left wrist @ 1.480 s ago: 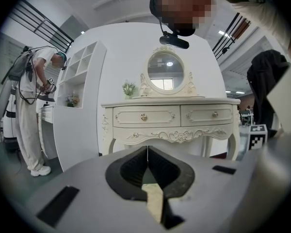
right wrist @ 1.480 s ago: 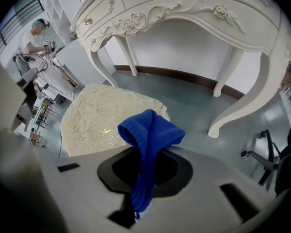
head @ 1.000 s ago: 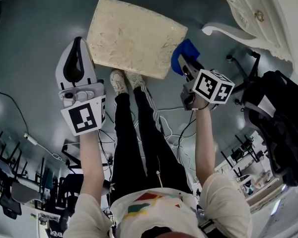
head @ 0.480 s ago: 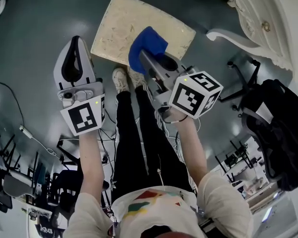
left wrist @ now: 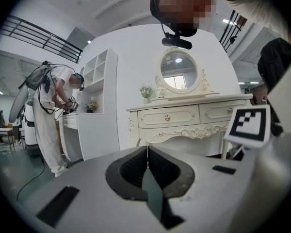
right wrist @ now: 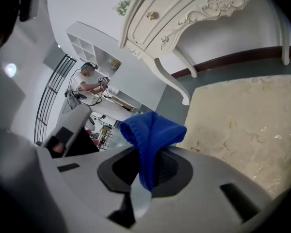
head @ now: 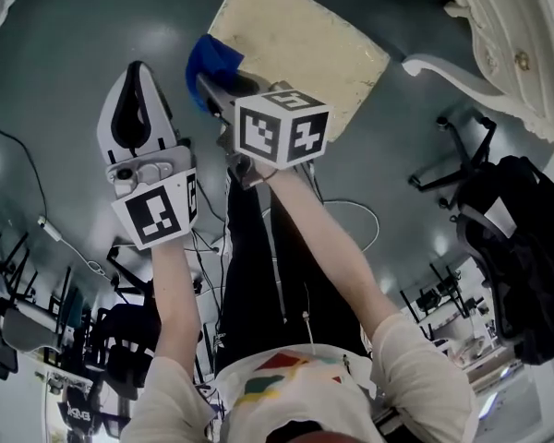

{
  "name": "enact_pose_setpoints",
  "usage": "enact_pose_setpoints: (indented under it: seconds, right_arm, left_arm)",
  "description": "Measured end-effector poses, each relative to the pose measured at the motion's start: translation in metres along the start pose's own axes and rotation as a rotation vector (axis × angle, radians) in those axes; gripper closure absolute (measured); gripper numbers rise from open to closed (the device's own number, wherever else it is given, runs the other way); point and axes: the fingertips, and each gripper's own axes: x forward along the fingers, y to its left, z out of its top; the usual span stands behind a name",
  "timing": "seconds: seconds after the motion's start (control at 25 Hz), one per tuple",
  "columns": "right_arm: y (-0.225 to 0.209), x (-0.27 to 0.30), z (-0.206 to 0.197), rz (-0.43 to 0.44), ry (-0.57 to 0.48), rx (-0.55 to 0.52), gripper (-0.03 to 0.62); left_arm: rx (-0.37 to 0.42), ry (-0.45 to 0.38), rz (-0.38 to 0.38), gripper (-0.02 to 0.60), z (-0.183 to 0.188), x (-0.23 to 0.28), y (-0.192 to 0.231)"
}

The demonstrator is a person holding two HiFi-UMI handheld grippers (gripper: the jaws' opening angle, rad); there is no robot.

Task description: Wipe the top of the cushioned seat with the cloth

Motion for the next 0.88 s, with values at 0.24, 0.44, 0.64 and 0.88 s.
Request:
enact_pose_setpoints:
  seconds: [0.24, 0.44, 0.64, 0.88]
  right_arm:
    - [-0.029, 0.051, -0.028, -0.124, 0.112, -0.084, 0.559]
    - [-0.051, 0.053, -0.040, -0.197, 0.150, -0.083, 0.559]
    - [-0.060, 0.040, -0.043, -0.211, 0.138, -0.061, 0.559]
    - [-0.075, 0.013, -0.054, -0.225, 0.131, -0.052, 0.559]
  left_arm:
    - [0.000, 0.006, 0.015, 0.577, -0.003, -0.005, 0.008]
    - [0.000, 0.008, 0.006, 0.577, -0.004, -0.003, 0.003]
    - [0.006, 0.013, -0.010, 0.577, -0.005, 0.000, -0.002]
    - [0.011, 0.007, -0.028, 0.577, -0.001, 0.003, -0.010]
